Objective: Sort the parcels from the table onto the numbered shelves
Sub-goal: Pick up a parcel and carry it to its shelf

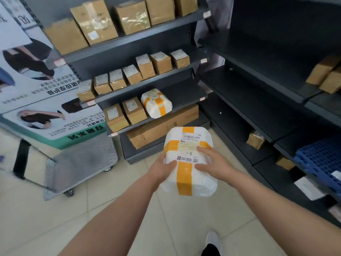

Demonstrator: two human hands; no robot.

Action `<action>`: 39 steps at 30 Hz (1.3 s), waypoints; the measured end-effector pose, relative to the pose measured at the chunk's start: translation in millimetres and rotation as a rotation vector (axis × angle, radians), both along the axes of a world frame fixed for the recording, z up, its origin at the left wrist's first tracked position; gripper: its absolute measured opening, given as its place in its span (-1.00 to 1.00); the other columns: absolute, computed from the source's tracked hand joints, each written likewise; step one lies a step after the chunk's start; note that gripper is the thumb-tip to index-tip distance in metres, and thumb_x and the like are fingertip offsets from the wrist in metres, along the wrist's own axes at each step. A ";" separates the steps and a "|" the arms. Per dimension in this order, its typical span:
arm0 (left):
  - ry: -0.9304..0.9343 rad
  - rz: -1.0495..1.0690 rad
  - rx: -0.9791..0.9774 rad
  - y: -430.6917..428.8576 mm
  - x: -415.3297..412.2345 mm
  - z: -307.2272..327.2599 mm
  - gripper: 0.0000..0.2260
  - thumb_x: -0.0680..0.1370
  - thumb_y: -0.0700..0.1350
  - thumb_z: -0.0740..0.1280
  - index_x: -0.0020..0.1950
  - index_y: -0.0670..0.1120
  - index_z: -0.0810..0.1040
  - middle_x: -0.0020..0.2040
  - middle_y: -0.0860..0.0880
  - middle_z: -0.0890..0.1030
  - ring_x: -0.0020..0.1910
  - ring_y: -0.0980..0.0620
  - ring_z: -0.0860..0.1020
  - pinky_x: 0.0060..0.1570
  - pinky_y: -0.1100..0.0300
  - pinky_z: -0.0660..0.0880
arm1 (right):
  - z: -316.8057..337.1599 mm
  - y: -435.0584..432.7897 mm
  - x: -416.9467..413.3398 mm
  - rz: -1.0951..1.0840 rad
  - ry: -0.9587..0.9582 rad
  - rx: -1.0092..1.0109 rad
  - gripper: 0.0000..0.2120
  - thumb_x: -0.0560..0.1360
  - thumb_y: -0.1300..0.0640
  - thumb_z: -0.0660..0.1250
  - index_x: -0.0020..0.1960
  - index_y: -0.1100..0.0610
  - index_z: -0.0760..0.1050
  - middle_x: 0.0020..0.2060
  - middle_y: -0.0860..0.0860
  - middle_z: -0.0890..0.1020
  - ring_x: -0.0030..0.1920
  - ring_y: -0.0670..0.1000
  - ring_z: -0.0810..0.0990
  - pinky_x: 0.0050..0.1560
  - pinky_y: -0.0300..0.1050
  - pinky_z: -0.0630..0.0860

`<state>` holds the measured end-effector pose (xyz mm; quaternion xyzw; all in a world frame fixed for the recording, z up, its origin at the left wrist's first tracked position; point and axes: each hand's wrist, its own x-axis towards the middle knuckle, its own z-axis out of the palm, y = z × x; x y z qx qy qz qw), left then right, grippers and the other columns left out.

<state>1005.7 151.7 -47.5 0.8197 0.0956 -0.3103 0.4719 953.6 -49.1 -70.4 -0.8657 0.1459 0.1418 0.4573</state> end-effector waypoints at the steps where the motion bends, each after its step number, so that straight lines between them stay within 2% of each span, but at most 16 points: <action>1: 0.003 0.005 -0.002 -5.1 12.7 -0.2 -0.48 0.61 0.03 0.29 0.54 0.05 0.20 0.40 -0.07 0.44 0.25 -0.11 0.47 0.23 -0.06 0.43 | 2.0 -4.9 13.6 0.004 0.003 -0.003 -0.34 0.45 -0.05 0.43 0.47 -0.22 0.22 0.54 -0.06 0.11 0.49 0.04 0.18 0.45 0.04 0.21; 6: 0.022 0.028 -0.031 -22.0 74.5 -5.3 -0.45 0.59 0.02 0.32 0.54 0.05 0.21 0.41 -0.08 0.44 0.28 -0.13 0.48 0.25 -0.08 0.47 | -1.7 -24.6 77.8 0.011 0.025 -0.014 -0.33 0.44 -0.07 0.44 0.46 -0.27 0.21 0.54 -0.08 0.10 0.48 0.04 0.22 0.41 0.06 0.30; 13: -0.003 -0.002 -0.030 -39.3 184.6 -25.5 -0.41 0.56 0.09 0.33 0.55 0.10 0.21 0.40 -0.04 0.45 0.31 -0.12 0.47 0.31 -0.14 0.43 | -14.0 -41.2 175.8 -0.067 -0.006 0.005 -0.33 0.42 -0.05 0.46 0.44 -0.26 0.26 0.53 -0.08 0.15 0.49 0.04 0.20 0.41 0.13 0.29; 20: 0.093 0.020 -0.070 -64.2 287.8 -53.8 -0.44 0.59 0.06 0.31 0.55 0.08 0.19 0.40 -0.03 0.44 0.32 -0.10 0.45 0.30 -0.07 0.43 | -31.9 -55.6 276.2 -0.188 -0.008 0.005 -0.39 0.46 0.02 0.44 0.45 -0.15 0.31 0.49 -0.03 0.24 0.47 0.03 0.24 0.43 0.06 0.26; 25: 0.106 0.027 -0.036 -98.2 342.0 -91.4 -0.46 0.58 0.07 0.30 0.54 0.12 0.22 0.38 0.00 0.49 0.30 -0.09 0.48 0.31 -0.12 0.43 | -67.7 -87.2 335.4 -0.181 0.026 0.033 -0.42 0.47 0.05 0.42 0.45 -0.12 0.32 0.52 -0.09 0.19 0.48 0.01 0.22 0.44 0.07 0.25; 33: 0.003 0.065 0.051 -174.9 438.7 -166.2 -0.41 0.58 0.11 0.29 0.56 0.05 0.18 0.44 -0.01 0.42 0.37 -0.11 0.42 0.35 -0.10 0.38 | -139.9 -166.8 449.8 -0.157 0.024 0.135 -0.42 0.46 0.13 0.44 0.42 -0.12 0.36 0.47 -0.11 0.28 0.41 0.00 0.33 0.38 0.00 0.34; 37: -0.040 0.135 0.089 -208.1 491.5 -193.3 -0.41 0.59 0.08 0.29 0.57 0.05 0.15 0.44 -0.07 0.41 0.34 -0.15 0.44 0.30 -0.09 0.43 | -164.4 -197.4 511.8 -0.149 0.030 0.176 -0.42 0.48 0.18 0.42 0.43 -0.11 0.35 0.41 -0.11 0.34 0.33 0.01 0.41 0.28 0.03 0.46; 39: -0.110 0.143 0.169 -218.0 521.8 -201.8 -0.40 0.60 0.08 0.27 0.58 0.04 0.13 0.43 -0.11 0.41 0.34 -0.18 0.43 0.31 -0.05 0.41 | -176.5 -205.6 549.2 -0.122 0.004 0.199 -0.42 0.48 0.20 0.42 0.43 -0.09 0.35 0.40 -0.08 0.37 0.32 0.02 0.43 0.28 0.06 0.47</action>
